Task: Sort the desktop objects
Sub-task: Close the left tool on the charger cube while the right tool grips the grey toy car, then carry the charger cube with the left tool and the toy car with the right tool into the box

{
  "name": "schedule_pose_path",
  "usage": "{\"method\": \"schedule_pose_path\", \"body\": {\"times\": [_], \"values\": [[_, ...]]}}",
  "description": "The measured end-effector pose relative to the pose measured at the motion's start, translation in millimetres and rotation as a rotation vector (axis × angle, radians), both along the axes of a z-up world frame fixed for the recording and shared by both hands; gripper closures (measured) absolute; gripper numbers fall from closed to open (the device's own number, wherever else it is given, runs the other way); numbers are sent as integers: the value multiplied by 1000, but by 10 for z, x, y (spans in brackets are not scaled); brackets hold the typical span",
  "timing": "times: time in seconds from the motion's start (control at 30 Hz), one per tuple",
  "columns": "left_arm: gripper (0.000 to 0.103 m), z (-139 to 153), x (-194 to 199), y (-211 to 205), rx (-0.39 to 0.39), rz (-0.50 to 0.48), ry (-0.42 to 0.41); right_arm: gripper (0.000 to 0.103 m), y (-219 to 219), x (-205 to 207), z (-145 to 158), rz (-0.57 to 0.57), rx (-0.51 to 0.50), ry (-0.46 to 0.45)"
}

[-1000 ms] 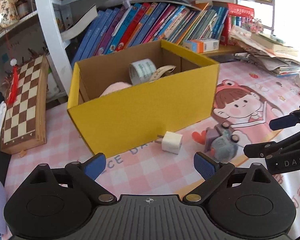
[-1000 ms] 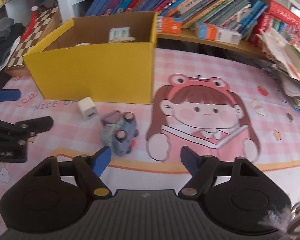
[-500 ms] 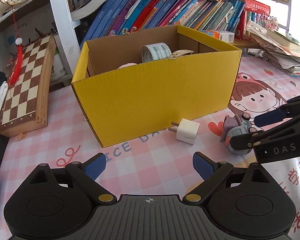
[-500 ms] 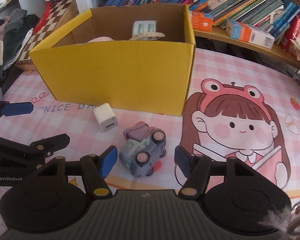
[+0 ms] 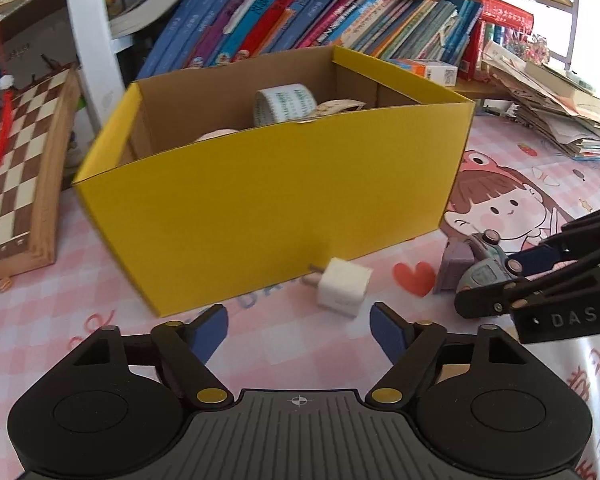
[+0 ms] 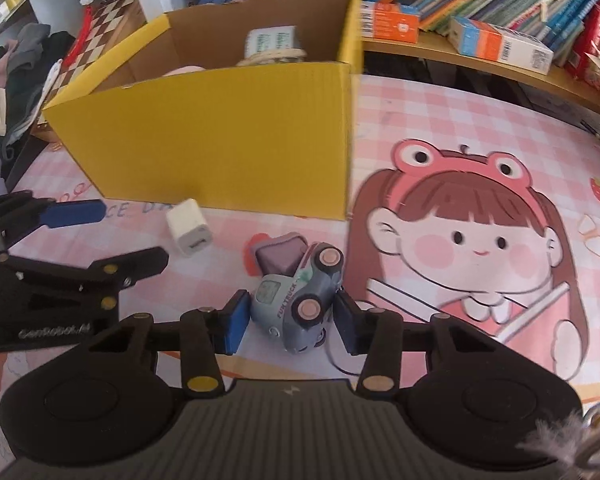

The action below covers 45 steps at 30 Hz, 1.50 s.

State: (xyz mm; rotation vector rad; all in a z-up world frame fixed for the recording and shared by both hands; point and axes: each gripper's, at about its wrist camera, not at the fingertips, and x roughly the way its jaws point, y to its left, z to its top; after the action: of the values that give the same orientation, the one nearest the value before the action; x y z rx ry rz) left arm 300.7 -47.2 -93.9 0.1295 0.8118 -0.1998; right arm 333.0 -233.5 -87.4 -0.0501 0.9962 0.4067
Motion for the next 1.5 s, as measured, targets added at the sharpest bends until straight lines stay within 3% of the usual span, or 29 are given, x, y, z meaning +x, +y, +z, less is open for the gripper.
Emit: {"method": "schedule_pose_path", "body": {"times": [0.07, 0.13, 0.33, 0.6, 0.67, 1.13, 1.5], "values": [[40, -32, 50, -60, -2, -3, 6, 60, -63, -20, -3, -2, -6, -1], [45, -63, 107, -121, -8, -7, 19, 60, -121, -42, 3, -6, -6, -2], [50, -109, 215, -301, 8, -33, 18, 60, -227, -80, 0, -5, -9, -5], [51, -191, 318, -343, 40, 5, 14, 60, -249, -88, -7, 9, -12, -13], [58, -190, 333, -330, 30, 14, 15, 60, -243, -92, -8, 9, -13, -16], [58, 67, -128, -152, -26, -17, -7, 60, -176, -319, 77, 2, -5, -24], [58, 428, -603, 98, -45, -36, -52, 64, -17, -646, 359, 17, 2, -68]]}}
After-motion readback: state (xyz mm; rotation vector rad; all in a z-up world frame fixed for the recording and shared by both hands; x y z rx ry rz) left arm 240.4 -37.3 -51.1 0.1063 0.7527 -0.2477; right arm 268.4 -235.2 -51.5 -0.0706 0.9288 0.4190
